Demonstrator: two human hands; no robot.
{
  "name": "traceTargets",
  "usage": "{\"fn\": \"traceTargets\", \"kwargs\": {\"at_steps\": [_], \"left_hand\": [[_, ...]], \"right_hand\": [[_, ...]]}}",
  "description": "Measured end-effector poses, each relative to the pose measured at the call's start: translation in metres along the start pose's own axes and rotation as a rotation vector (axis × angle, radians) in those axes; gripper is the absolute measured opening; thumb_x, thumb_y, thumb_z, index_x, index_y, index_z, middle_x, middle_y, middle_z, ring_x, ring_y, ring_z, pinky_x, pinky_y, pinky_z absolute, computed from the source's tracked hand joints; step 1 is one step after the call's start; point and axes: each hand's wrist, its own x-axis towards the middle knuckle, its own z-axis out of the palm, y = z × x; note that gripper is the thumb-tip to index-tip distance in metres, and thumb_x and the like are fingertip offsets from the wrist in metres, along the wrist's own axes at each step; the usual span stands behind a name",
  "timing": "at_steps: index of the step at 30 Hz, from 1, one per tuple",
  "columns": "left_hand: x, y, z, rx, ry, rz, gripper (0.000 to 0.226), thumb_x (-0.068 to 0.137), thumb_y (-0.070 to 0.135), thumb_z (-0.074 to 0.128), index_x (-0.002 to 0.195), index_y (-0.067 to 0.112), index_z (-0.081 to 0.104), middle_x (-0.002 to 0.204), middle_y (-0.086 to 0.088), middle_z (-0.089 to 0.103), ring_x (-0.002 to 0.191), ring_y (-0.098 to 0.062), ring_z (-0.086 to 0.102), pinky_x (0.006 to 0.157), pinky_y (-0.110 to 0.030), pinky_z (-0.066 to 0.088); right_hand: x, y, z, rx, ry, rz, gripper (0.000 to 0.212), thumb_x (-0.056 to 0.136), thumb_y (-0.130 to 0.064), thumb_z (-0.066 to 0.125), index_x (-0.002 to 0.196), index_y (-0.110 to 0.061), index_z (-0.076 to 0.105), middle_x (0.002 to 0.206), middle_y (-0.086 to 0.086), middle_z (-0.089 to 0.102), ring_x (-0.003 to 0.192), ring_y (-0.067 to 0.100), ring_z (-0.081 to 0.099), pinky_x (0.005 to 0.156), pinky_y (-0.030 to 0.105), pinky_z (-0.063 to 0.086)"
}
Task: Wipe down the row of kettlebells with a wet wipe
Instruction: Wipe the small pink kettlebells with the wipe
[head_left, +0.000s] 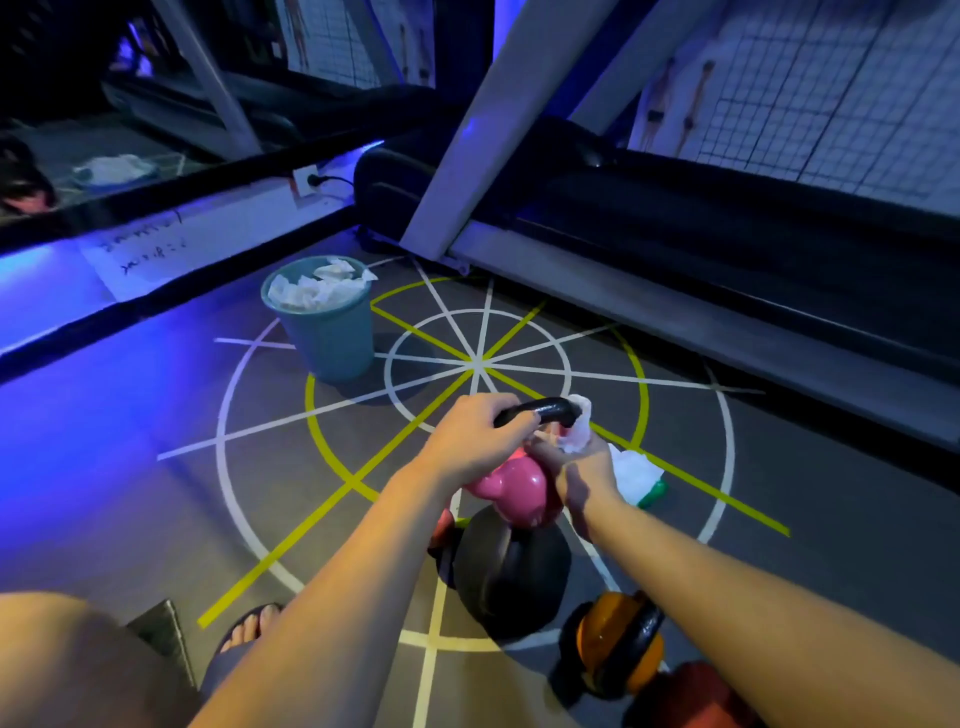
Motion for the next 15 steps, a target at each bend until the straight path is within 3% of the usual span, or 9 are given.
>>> {"fn": "traceTargets", "kwargs": {"at_steps": [3,6,8,11,13,15], "left_hand": [[-0.003,0.001,0.001,0.006,-0.002,-0.01,0.027,0.094,0.035,0.056,0.078,0.016,0.067,0.066,0.004,0.058,0.059,-0.005,0.051,0.059,-0.03,0.038],[-0.007,0.003,0.0,-0.014,0.01,-0.009,0.032,0.089,0.041,0.052,0.077,0.014,0.065,0.067,-0.001,0.061,0.061,-0.009,0.052,0.061,-0.035,0.041],[-0.01,0.004,0.0,-0.012,0.021,-0.003,0.033,0.086,0.043,0.05,0.074,0.016,0.064,0.068,-0.003,0.062,0.065,-0.015,0.056,0.065,-0.041,0.044],[-0.013,0.005,0.002,-0.018,0.027,-0.005,0.032,0.086,0.043,0.05,0.073,0.016,0.062,0.069,-0.005,0.063,0.068,-0.019,0.057,0.067,-0.045,0.046],[-0.012,0.005,0.002,-0.025,0.029,-0.013,0.035,0.085,0.043,0.049,0.074,0.013,0.061,0.071,-0.005,0.064,0.071,-0.021,0.057,0.07,-0.047,0.047],[-0.011,0.004,0.001,-0.04,0.036,-0.016,0.037,0.084,0.044,0.049,0.077,0.01,0.063,0.075,-0.006,0.067,0.074,-0.022,0.059,0.073,-0.048,0.048]], "right_hand": [[-0.005,-0.014,0.0,-0.064,0.021,-0.107,0.022,0.075,-0.009,0.08,0.09,-0.014,0.066,0.082,0.01,0.071,0.078,0.026,0.068,0.072,0.039,0.056],[-0.011,-0.036,-0.006,-0.367,0.023,-0.44,0.015,0.074,-0.002,0.069,0.077,-0.015,0.06,0.065,0.001,0.06,0.064,0.016,0.052,0.058,0.029,0.041],[-0.016,-0.046,-0.009,-0.583,-0.007,-0.594,0.028,0.075,0.004,0.06,0.087,-0.021,0.059,0.072,-0.004,0.058,0.066,0.009,0.047,0.056,0.027,0.038],[-0.019,-0.045,-0.014,-0.608,-0.107,-0.618,0.069,0.076,0.007,0.051,0.129,-0.037,0.05,0.087,-0.007,0.054,0.076,0.008,0.05,0.068,0.025,0.042],[-0.018,-0.045,-0.019,-0.666,-0.19,-0.727,0.082,0.08,-0.007,0.053,0.148,-0.048,0.03,0.096,-0.008,0.049,0.08,0.011,0.052,0.077,0.029,0.046],[-0.015,-0.045,-0.024,-0.766,-0.273,-0.786,0.08,0.087,-0.02,0.061,0.152,-0.05,0.025,0.109,-0.008,0.046,0.087,0.01,0.052,0.079,0.027,0.046]]}}
